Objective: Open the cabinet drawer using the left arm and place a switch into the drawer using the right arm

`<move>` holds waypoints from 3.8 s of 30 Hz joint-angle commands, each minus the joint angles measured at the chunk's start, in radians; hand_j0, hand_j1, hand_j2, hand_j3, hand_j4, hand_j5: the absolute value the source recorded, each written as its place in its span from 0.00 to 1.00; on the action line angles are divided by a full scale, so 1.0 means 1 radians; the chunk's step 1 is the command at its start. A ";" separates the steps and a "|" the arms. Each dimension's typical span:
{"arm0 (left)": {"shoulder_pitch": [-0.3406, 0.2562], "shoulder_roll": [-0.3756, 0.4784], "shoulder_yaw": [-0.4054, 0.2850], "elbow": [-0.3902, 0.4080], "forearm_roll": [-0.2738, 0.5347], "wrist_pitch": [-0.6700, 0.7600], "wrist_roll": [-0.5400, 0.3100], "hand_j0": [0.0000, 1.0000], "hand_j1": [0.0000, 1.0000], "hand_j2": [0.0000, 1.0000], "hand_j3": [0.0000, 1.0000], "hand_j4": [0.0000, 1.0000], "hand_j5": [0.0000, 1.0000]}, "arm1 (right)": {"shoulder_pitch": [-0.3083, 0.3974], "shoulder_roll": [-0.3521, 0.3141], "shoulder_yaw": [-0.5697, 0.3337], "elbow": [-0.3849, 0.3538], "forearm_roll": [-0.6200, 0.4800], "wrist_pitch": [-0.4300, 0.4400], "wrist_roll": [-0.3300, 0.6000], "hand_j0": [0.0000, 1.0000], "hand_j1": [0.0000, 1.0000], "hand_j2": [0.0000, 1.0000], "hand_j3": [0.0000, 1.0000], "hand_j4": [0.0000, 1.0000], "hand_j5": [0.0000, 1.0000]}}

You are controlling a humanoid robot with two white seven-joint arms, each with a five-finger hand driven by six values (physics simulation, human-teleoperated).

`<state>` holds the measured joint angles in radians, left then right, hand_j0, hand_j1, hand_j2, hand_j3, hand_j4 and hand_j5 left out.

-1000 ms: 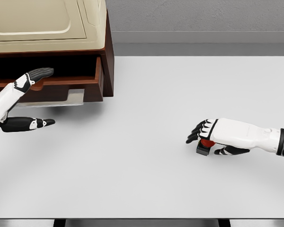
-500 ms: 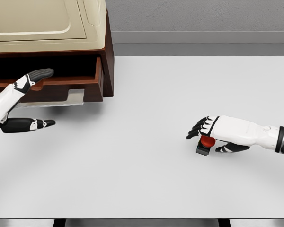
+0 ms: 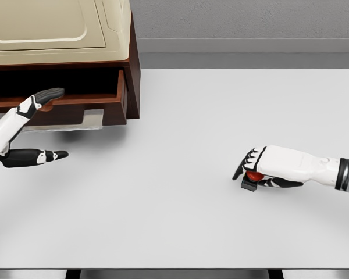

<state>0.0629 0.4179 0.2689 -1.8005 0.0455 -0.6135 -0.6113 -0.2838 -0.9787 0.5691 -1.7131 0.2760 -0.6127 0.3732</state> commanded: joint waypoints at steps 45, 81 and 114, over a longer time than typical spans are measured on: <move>0.021 -0.011 0.036 0.000 0.013 0.003 0.000 1.00 1.00 1.00 1.00 1.00 1.00 | -0.253 0.100 0.048 -0.040 -0.015 0.002 0.003 0.43 0.43 0.43 0.43 0.43 0.43; 0.043 -0.011 0.061 0.000 0.016 0.003 0.000 1.00 1.00 1.00 1.00 1.00 1.00 | -0.480 0.262 0.163 0.026 -0.015 0.002 0.003 0.43 0.43 0.43 0.43 0.43 0.43; 0.043 -0.011 0.061 0.000 0.017 0.003 0.000 1.00 1.00 1.00 1.00 1.00 1.00 | -0.695 0.416 0.256 0.148 -0.017 0.002 0.003 0.43 0.43 0.43 0.43 0.43 0.43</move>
<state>0.1058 0.4060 0.3298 -1.8006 0.0548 -0.6133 -0.6113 -0.9817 -0.5652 0.8245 -1.5676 0.2654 -0.6131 0.3768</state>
